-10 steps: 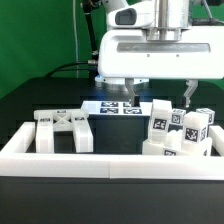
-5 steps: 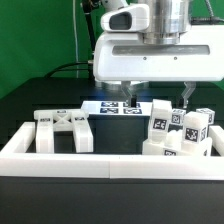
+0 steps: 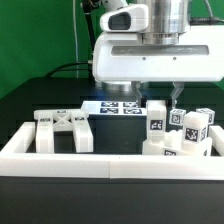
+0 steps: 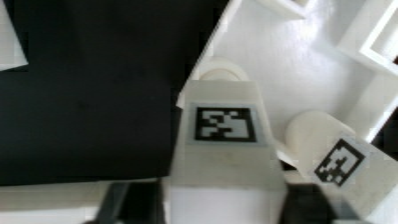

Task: Assemble chair

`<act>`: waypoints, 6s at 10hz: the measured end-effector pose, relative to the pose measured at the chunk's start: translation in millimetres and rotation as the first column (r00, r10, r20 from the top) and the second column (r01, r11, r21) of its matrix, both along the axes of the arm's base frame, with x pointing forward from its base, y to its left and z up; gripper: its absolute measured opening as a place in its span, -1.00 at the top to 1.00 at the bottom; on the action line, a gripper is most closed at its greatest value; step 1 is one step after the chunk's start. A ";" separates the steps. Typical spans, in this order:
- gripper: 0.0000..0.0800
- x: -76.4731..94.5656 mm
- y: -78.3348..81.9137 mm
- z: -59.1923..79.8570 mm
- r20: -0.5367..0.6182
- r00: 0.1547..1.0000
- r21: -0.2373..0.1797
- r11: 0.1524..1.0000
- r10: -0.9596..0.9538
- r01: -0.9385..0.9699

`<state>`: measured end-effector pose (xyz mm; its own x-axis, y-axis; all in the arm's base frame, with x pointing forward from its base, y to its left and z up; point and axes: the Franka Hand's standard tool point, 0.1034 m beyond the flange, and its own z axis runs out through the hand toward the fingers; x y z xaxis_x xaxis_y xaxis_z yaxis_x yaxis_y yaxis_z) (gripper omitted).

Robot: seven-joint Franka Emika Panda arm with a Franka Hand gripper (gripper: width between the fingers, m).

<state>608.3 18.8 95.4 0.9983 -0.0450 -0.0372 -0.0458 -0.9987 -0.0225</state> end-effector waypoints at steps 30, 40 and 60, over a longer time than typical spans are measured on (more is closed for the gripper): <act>-0.62 6.8 33.8 -4.4 0.090 0.775 0.056 0.780 -0.626 0.624; 0.02 7.6 30.8 -5.0 0.128 0.977 0.011 0.986 -0.168 0.168; -0.62 16.4 44.4 -8.3 0.068 0.529 0.107 0.533 -0.846 0.839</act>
Offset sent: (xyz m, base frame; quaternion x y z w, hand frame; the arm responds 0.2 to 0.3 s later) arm 0.0000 0.0000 0.0000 0.0000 0.0000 0.0000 1.0000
